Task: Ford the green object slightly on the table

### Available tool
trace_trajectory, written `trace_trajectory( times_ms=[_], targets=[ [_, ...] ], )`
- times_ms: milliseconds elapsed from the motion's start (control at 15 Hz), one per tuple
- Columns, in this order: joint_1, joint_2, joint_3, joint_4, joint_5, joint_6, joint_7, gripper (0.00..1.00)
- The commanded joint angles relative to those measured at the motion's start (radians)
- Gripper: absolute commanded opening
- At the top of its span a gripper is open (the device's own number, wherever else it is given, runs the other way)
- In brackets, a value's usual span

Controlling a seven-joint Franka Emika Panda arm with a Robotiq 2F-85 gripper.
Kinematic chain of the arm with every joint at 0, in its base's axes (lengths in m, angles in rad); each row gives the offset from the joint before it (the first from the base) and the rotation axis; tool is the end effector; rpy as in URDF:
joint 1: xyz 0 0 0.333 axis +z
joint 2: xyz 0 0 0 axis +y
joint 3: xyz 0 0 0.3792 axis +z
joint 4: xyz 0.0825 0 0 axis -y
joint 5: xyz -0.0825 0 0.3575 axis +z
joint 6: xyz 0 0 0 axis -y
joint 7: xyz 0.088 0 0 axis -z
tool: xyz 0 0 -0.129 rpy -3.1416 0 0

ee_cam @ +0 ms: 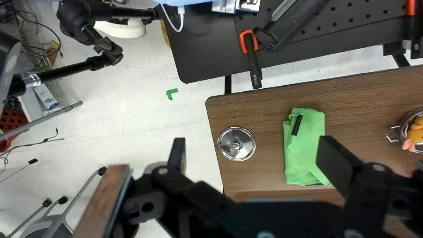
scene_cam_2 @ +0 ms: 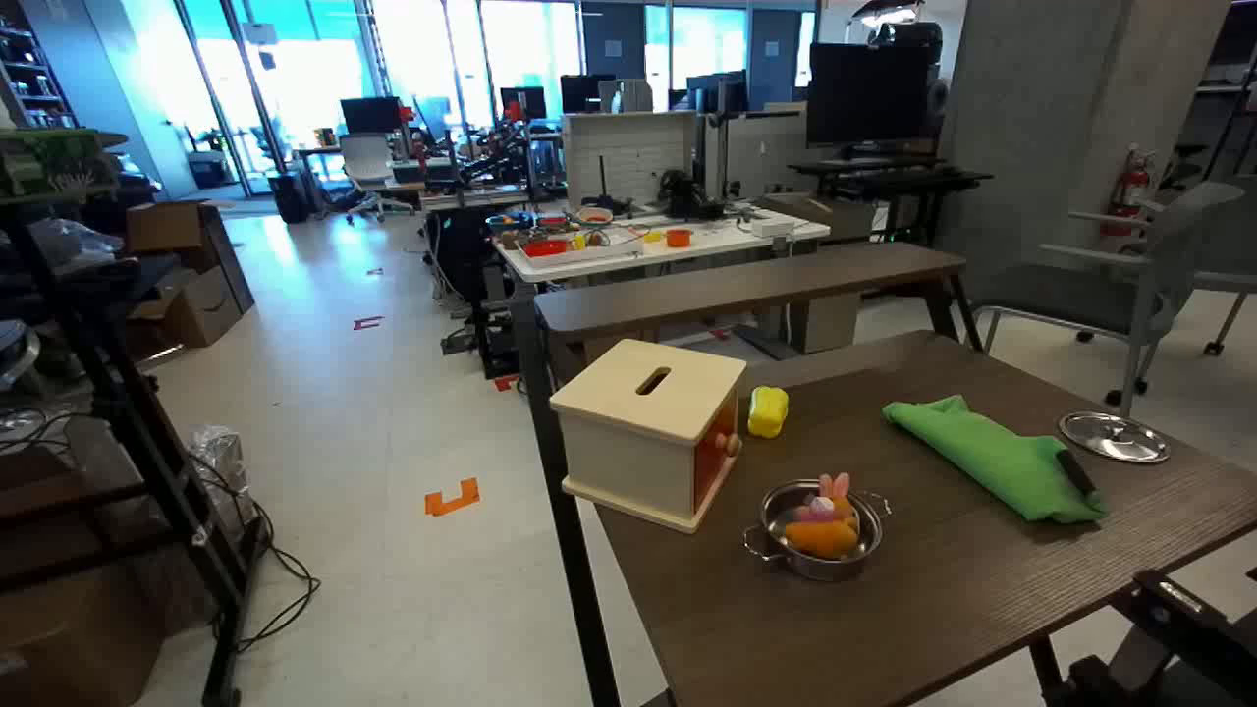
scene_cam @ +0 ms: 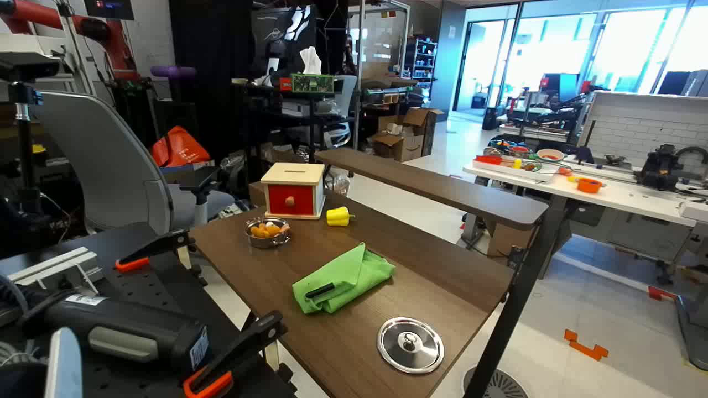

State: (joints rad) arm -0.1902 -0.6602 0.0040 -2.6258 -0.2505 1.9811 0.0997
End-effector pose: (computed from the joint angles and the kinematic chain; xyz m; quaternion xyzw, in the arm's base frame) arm 0.2766 -0.0729 0.4966 0.9888 -0.0933 0.0025 0.1164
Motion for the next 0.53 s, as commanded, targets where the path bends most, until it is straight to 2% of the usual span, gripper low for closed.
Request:
trace_trajectory(
  times_ms=[0,333,467],
  targets=[
    [0.016,0.000,-0.013,0.003,-0.008,-0.005,0.008,1.00],
    [0.015,0.000,-0.013,0.003,-0.008,-0.005,0.008,1.00],
    [0.019,0.044,-0.014,0.004,0.012,0.068,0.039,1.00]
  ],
)
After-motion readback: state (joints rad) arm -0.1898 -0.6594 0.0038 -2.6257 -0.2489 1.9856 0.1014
